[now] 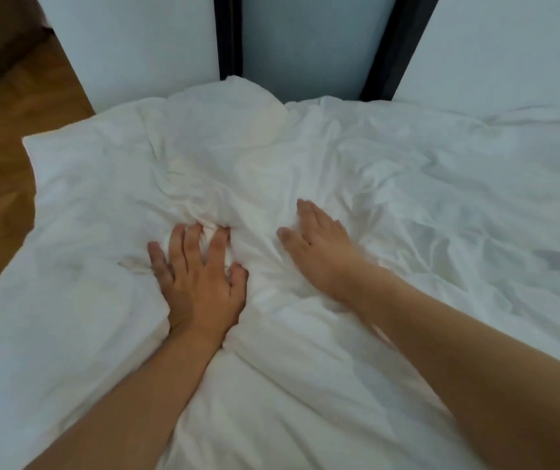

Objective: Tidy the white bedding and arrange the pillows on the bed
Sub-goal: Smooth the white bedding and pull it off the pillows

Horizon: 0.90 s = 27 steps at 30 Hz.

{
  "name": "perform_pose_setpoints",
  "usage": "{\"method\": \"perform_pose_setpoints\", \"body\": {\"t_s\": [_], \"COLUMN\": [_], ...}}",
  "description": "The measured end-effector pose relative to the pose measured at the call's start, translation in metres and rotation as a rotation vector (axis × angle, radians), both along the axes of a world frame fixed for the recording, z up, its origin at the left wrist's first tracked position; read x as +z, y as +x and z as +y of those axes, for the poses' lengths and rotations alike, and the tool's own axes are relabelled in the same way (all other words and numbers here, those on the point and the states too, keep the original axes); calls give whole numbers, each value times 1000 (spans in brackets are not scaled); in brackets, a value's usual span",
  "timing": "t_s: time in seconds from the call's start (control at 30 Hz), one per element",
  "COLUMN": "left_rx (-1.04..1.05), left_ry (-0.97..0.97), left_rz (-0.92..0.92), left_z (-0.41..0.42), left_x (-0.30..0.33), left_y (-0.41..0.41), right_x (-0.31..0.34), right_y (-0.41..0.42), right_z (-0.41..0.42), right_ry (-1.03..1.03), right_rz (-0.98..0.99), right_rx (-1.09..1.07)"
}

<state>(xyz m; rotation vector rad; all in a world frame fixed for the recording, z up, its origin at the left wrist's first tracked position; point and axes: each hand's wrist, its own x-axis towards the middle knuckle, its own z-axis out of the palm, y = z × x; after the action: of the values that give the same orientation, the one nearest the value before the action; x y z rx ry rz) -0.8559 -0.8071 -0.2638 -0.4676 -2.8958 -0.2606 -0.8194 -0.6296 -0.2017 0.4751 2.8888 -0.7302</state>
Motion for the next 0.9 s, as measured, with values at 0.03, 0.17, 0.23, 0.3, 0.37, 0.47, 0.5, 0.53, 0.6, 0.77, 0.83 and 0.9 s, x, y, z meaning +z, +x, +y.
{"method": "perform_pose_setpoints", "body": {"t_s": [0.03, 0.17, 0.23, 0.3, 0.37, 0.47, 0.5, 0.53, 0.6, 0.77, 0.83, 0.9], "left_rx": [-2, -57, -68, -15, 12, -70, -33, 30, 242, 45, -205, -320], "left_ry": [-8, -69, -175, -337, -369, -202, -211, -216, -264, -24, -3, -167], "left_rz": [-9, -98, -184, -244, -225, -140, -114, -152, -197, -25, -62, -232], "left_z": [0, -9, -18, -40, -71, -108, -119, -130, -146, -92, -107, -139], "left_x": [3, 29, 52, 66, 73, 87, 91, 100, 120, 133, 103, 58], "left_y": [1, 10, 26, 51, 82, 78, 52, 27, 2, 157, 246, 310], "right_x": [15, 59, 73, 76, 75, 81, 84, 87, 90, 81, 68, 54], "right_y": [19, 101, 138, 167, 188, 209, 217, 227, 252, 338, 376, 409], "right_z": [-6, -22, -29, -34, -38, -51, -55, -61, -71, -84, -90, -100], "right_ry": [-28, 30, 114, 176, 214, 237, 250, 264, 291, 407, 455, 447], "right_rz": [-68, -185, -154, -157, -263, -262, -203, -147, -101, -292, -356, -411], "right_rx": [63, 126, 117, 137, 200, 209, 193, 184, 198, 210, 210, 194]}}
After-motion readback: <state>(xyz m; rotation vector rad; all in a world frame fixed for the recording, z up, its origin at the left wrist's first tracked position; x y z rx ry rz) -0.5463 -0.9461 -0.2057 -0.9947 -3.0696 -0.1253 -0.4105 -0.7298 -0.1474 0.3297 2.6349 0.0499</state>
